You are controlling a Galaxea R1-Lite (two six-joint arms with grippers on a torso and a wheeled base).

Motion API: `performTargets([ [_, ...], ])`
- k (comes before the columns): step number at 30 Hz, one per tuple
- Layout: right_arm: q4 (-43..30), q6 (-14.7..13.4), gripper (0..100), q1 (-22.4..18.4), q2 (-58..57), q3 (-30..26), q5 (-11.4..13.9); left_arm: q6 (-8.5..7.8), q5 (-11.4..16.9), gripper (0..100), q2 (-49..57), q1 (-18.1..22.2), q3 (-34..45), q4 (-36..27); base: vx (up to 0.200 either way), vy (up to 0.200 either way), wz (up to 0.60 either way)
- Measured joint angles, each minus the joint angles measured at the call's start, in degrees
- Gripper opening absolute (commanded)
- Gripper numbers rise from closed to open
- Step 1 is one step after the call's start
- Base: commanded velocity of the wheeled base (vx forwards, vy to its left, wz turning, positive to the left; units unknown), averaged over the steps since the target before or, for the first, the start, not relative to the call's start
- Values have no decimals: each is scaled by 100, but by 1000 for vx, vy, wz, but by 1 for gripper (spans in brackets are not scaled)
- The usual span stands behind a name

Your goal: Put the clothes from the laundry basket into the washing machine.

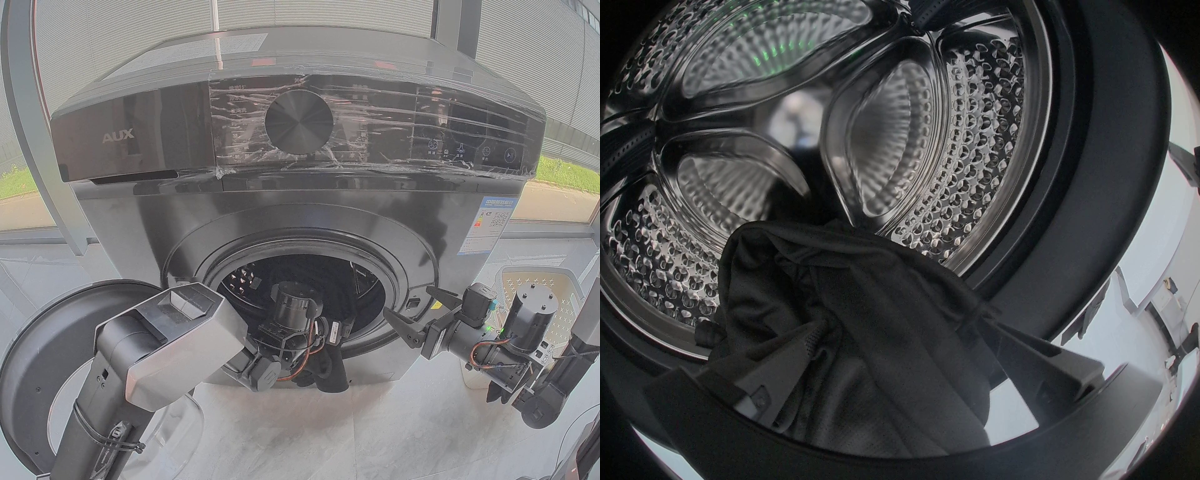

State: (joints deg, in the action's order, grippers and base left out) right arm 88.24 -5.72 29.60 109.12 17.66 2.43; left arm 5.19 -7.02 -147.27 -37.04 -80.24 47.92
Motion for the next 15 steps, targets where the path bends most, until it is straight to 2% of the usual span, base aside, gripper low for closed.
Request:
performTargets([
  [7, -2, 0, 100, 6, -7, 5, 2, -139, 11, 100, -149, 38, -162, 11, 0, 0, 0],
  [8, -2, 2, 100, 6, -7, 5, 6, -148, 11, 0, -179, 46, -182, 28, 0, 0, 0],
  [15, -2, 0, 100, 6, -9, 2, 4, -152, 10, 0, -366, 40, -347, 99, 0, 0, 0],
])
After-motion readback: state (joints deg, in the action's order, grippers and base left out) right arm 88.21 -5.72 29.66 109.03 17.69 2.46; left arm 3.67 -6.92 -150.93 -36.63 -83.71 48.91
